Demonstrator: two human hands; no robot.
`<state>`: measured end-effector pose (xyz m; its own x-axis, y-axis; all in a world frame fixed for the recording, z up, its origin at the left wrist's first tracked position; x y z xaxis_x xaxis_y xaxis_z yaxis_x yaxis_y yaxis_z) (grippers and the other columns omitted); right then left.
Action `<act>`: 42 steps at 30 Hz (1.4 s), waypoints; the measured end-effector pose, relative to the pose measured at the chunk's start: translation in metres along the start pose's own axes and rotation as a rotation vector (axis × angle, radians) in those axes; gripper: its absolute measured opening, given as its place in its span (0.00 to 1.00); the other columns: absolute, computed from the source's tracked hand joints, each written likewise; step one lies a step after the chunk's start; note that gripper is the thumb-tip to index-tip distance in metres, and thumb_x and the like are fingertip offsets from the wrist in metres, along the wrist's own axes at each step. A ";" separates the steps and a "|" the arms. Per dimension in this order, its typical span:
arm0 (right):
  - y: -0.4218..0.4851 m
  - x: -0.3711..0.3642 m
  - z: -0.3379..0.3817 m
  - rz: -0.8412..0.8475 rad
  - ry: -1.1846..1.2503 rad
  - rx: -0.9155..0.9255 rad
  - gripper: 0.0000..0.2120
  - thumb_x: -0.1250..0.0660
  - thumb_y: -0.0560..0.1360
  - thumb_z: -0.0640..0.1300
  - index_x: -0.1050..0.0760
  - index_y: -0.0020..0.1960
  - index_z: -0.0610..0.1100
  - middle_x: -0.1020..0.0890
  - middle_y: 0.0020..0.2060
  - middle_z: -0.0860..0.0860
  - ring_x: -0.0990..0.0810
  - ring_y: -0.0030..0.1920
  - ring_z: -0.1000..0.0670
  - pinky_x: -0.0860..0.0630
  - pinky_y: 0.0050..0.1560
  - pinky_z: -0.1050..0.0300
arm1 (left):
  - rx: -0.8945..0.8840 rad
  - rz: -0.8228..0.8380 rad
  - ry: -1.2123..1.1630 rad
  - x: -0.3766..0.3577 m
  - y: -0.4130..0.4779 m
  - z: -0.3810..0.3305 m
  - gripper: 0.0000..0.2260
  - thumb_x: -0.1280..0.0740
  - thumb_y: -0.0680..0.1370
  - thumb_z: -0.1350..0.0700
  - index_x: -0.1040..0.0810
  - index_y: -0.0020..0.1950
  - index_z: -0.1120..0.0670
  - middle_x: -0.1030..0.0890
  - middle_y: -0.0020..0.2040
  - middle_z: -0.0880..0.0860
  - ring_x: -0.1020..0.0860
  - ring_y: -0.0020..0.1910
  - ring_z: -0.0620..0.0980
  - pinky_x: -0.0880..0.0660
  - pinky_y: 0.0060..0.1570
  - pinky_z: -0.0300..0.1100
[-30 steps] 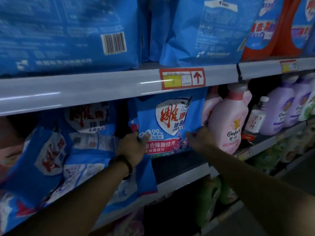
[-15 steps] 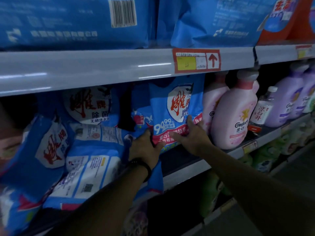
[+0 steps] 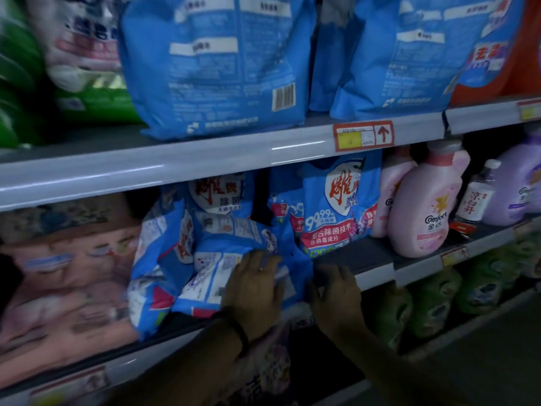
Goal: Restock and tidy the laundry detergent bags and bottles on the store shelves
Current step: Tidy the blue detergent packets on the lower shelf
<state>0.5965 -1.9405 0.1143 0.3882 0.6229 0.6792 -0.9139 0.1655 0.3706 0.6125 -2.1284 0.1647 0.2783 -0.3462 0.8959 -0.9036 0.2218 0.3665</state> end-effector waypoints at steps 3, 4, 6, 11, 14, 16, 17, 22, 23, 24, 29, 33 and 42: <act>-0.006 0.002 0.021 0.105 -0.144 -0.206 0.24 0.33 0.77 0.63 0.21 0.63 0.46 0.22 0.59 0.40 0.24 0.62 0.35 0.25 0.60 0.43 | 0.059 0.021 0.123 0.020 -0.019 0.037 0.27 0.40 0.82 0.41 0.32 0.78 0.51 0.35 0.80 0.55 0.41 0.82 0.59 0.37 0.78 0.58; -0.007 0.001 0.025 0.159 -0.153 -0.283 0.31 0.34 0.75 0.69 0.21 0.64 0.44 0.22 0.61 0.39 0.24 0.63 0.34 0.25 0.62 0.43 | 0.061 0.053 0.146 0.025 -0.022 0.046 0.28 0.41 0.83 0.41 0.35 0.80 0.52 0.37 0.82 0.55 0.44 0.83 0.59 0.40 0.80 0.58; -0.007 -0.004 0.031 0.306 -0.072 -0.407 0.45 0.40 0.67 0.79 0.20 0.63 0.42 0.19 0.60 0.39 0.21 0.62 0.36 0.23 0.61 0.46 | 0.048 0.093 0.199 0.033 -0.027 0.056 0.29 0.45 0.84 0.41 0.39 0.82 0.53 0.43 0.84 0.56 0.50 0.84 0.59 0.47 0.83 0.58; -0.004 -0.013 0.037 0.323 0.319 -0.617 0.42 0.20 0.65 0.63 0.25 0.67 0.37 0.17 0.59 0.40 0.17 0.57 0.38 0.24 0.47 0.49 | 0.186 0.063 0.242 0.038 -0.028 0.068 0.32 0.53 0.81 0.41 0.37 0.79 0.59 0.35 0.75 0.65 0.39 0.77 0.70 0.40 0.78 0.65; -0.001 -0.007 0.049 0.299 0.256 -0.539 0.33 0.21 0.66 0.51 0.27 0.67 0.42 0.16 0.57 0.40 0.16 0.56 0.37 0.19 0.49 0.47 | 0.290 0.112 0.203 0.051 -0.025 0.080 0.25 0.45 0.81 0.48 0.38 0.75 0.60 0.33 0.72 0.68 0.35 0.73 0.70 0.37 0.76 0.65; -0.001 -0.003 0.067 0.307 0.146 -0.385 0.23 0.28 0.73 0.43 0.28 0.67 0.43 0.17 0.58 0.41 0.18 0.59 0.36 0.20 0.53 0.47 | 0.301 0.146 0.254 0.062 -0.029 0.084 0.26 0.41 0.81 0.52 0.41 0.77 0.60 0.36 0.74 0.66 0.40 0.78 0.69 0.45 0.80 0.61; -0.001 -0.002 0.078 0.317 0.132 -0.328 0.19 0.32 0.76 0.40 0.28 0.66 0.43 0.17 0.57 0.42 0.18 0.58 0.36 0.20 0.53 0.47 | 0.299 0.165 0.296 0.069 -0.032 0.087 0.27 0.42 0.82 0.52 0.44 0.78 0.60 0.38 0.75 0.65 0.43 0.79 0.69 0.47 0.81 0.61; 0.001 0.001 0.121 0.251 0.237 -0.269 0.07 0.38 0.80 0.38 0.29 0.57 0.46 0.20 0.50 0.46 0.18 0.53 0.39 0.22 0.48 0.49 | 0.297 0.169 0.274 0.088 -0.043 0.124 0.27 0.49 0.80 0.42 0.35 0.74 0.57 0.31 0.72 0.63 0.37 0.75 0.67 0.42 0.78 0.61; 0.001 0.002 0.126 0.236 0.300 -0.278 0.07 0.37 0.80 0.39 0.29 0.56 0.47 0.19 0.50 0.44 0.17 0.50 0.40 0.20 0.46 0.47 | 0.286 0.193 0.263 0.090 -0.045 0.128 0.30 0.47 0.80 0.38 0.35 0.75 0.56 0.32 0.73 0.61 0.38 0.76 0.66 0.43 0.79 0.60; 0.001 0.002 0.130 0.226 0.358 -0.293 0.06 0.36 0.80 0.40 0.28 0.55 0.47 0.18 0.49 0.42 0.17 0.49 0.39 0.17 0.46 0.42 | 0.275 0.216 0.244 0.092 -0.048 0.130 0.33 0.45 0.79 0.34 0.36 0.76 0.54 0.33 0.74 0.59 0.40 0.77 0.64 0.44 0.79 0.59; -0.005 0.008 0.152 0.133 0.694 -0.370 0.05 0.35 0.76 0.41 0.28 0.50 0.50 0.20 0.52 0.31 0.16 0.51 0.30 0.21 0.47 0.22 | 0.293 0.209 -0.034 0.104 -0.058 0.140 0.35 0.48 0.71 0.29 0.33 0.72 0.45 0.27 0.72 0.54 0.38 0.78 0.64 0.43 0.79 0.57; 0.008 0.031 0.169 -0.110 0.875 -0.378 0.06 0.38 0.69 0.40 0.32 0.42 0.50 0.23 0.42 0.42 0.19 0.46 0.32 0.20 0.45 0.22 | 0.299 0.220 -0.150 0.115 -0.061 0.138 0.33 0.47 0.70 0.34 0.29 0.70 0.47 0.23 0.64 0.55 0.31 0.69 0.61 0.35 0.71 0.52; 0.026 0.036 0.282 -0.270 1.394 -0.338 0.18 0.40 0.78 0.30 0.23 0.53 0.53 0.17 0.49 0.52 0.17 0.48 0.48 0.15 0.56 0.41 | 0.362 0.197 -0.973 0.127 -0.066 0.141 0.24 0.28 0.69 0.50 0.24 0.64 0.38 0.20 0.63 0.44 0.22 0.62 0.48 0.26 0.64 0.46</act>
<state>0.6200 -2.1297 0.3269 0.3015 0.7327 -0.6102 -0.8935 0.4405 0.0875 0.6611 -2.3158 0.2184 -0.1195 -0.9511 0.2848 -0.9923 0.1235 -0.0039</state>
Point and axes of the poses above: each hand's wrist, its own y-axis towards the middle knuckle, its own x-axis out of the back of the hand, z = x × y, the point moved 4 cm from there along y, towards the middle knuckle
